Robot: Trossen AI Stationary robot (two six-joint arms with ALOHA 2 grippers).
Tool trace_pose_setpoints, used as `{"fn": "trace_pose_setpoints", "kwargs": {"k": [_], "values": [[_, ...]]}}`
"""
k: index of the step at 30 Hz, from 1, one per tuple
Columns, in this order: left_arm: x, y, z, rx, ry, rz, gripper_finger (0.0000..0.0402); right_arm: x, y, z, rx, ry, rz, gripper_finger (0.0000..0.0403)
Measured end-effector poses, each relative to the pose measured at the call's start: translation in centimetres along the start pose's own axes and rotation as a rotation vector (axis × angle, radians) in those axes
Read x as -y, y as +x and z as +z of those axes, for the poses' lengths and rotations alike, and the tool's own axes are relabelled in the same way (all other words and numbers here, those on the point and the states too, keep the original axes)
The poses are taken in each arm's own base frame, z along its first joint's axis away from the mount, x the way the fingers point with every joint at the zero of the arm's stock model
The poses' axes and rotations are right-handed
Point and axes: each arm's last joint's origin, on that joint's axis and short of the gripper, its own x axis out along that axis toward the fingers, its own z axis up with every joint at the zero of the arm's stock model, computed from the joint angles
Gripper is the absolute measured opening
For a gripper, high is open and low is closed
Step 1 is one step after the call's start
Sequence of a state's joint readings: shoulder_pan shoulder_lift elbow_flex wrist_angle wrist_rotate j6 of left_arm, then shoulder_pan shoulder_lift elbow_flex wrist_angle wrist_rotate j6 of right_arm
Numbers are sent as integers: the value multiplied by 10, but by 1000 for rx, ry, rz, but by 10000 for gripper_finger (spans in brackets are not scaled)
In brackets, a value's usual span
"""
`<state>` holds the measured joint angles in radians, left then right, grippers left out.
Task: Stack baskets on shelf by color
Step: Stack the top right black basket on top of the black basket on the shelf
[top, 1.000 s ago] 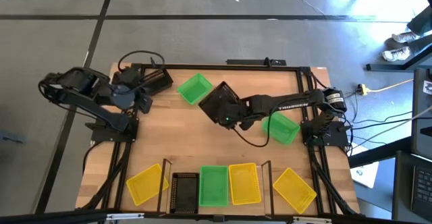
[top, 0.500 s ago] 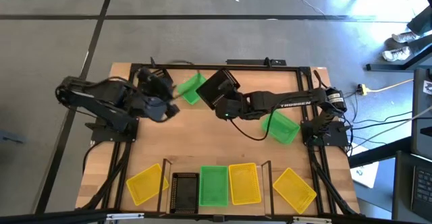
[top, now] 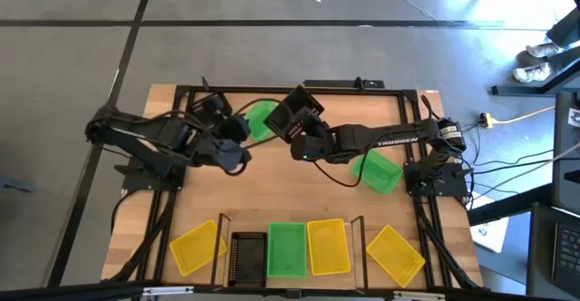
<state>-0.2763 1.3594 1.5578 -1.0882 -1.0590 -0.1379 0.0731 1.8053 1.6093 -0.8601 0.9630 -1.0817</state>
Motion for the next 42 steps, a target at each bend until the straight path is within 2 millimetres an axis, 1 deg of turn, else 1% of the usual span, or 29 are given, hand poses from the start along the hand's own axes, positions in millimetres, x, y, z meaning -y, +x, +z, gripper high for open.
{"fn": "trace_pose_setpoints", "kwargs": {"k": [4,7,14,18,22,25,28,32,37,42], "values": [[-1,4,2,-4,47,-61,71,0,-1,1,-1,5,-7,0],[-3,8,4,1,75,-71,71,0,-1,1,-5,0,-9,0],[-13,27,12,13,10,-150,71,0,-1,1,-7,-24,-10,0],[-21,40,14,9,-55,-206,71,0,-1,1,-7,-23,-10,0],[-23,57,15,-12,-94,-242,71,0,-1,1,1,-20,-8,0],[-23,72,15,-40,-124,-228,71,2,-1,2,9,-1,-15,0],[-21,85,14,-68,-119,-230,71,3,-1,2,14,9,-22,0],[-18,96,15,-74,-104,-209,71,2,0,2,22,6,-13,0],[-16,103,17,-76,-106,-195,71,2,0,3,27,6,-13,0],[-16,104,17,-76,-93,-197,71,3,2,1,22,9,-10,0]]}}
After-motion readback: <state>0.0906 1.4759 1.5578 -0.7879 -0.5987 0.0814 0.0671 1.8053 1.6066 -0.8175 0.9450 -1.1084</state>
